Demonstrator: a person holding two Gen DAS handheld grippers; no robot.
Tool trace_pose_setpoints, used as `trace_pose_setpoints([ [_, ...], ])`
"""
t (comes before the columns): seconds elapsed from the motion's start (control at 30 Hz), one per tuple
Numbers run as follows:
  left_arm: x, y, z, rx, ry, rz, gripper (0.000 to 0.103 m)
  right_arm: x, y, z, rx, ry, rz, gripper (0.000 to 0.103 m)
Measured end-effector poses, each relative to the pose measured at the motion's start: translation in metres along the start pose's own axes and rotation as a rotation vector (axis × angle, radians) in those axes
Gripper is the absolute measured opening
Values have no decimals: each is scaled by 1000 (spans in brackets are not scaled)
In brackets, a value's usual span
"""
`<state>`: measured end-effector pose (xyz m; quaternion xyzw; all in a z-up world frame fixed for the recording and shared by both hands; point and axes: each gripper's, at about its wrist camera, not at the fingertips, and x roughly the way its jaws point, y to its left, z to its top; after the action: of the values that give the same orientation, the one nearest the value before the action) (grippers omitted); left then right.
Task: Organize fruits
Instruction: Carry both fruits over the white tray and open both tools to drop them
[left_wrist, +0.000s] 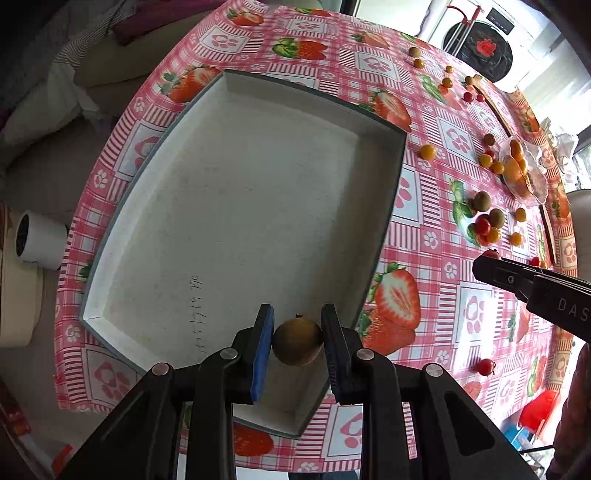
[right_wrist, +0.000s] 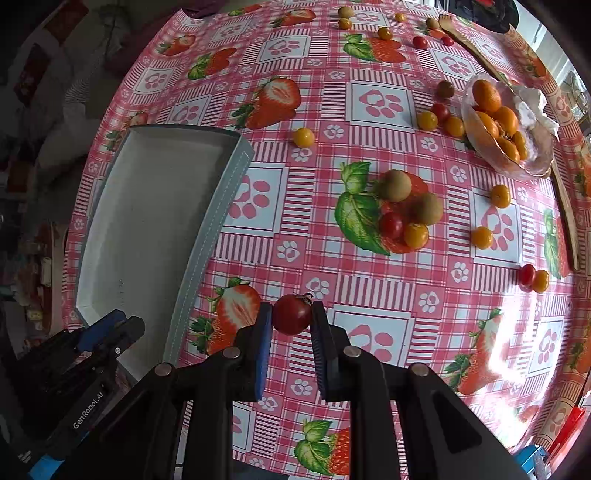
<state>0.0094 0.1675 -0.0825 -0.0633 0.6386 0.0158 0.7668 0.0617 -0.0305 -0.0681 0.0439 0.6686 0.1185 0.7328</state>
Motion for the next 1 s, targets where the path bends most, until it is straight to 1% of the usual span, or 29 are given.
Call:
trace_pose_setpoints([
  [0.13,6,30,9,-34,-15,44,28,13,40,23,-55,13,27,22],
  [0.33,21,55,27,-43,-37,89,28,42,85,56,-113,44,37,22],
  [0.47,34,63,35,-36,-37,103,28,62,100,73,-114,61,26,22],
  [0.57,41,66,35,-34,-27,107,28,77,106,83,-121,77,5,22],
  [0.7,44,67,31,-22,-17,118,28,94,111,88,-126,100,-21,24],
  [0.8,49,65,29,-10,-1,142,28,96,116,90,-142,88,-36,24],
  [0.83,50,65,28,-6,2,152,31,97,118,91,-148,90,-38,24],
  [0.87,50,65,29,-5,0,162,50,98,119,91,-149,93,-37,27],
  [0.9,49,64,29,-8,-7,171,65,98,119,92,-149,98,-29,29],
  [0.93,46,64,28,-11,-29,179,84,99,120,93,-147,102,-20,35],
  [0.97,42,64,27,-8,-54,182,84,97,121,94,-145,104,-15,45],
  [1.0,40,62,26,2,-59,181,84,96,121,94,-143,103,-15,50],
])
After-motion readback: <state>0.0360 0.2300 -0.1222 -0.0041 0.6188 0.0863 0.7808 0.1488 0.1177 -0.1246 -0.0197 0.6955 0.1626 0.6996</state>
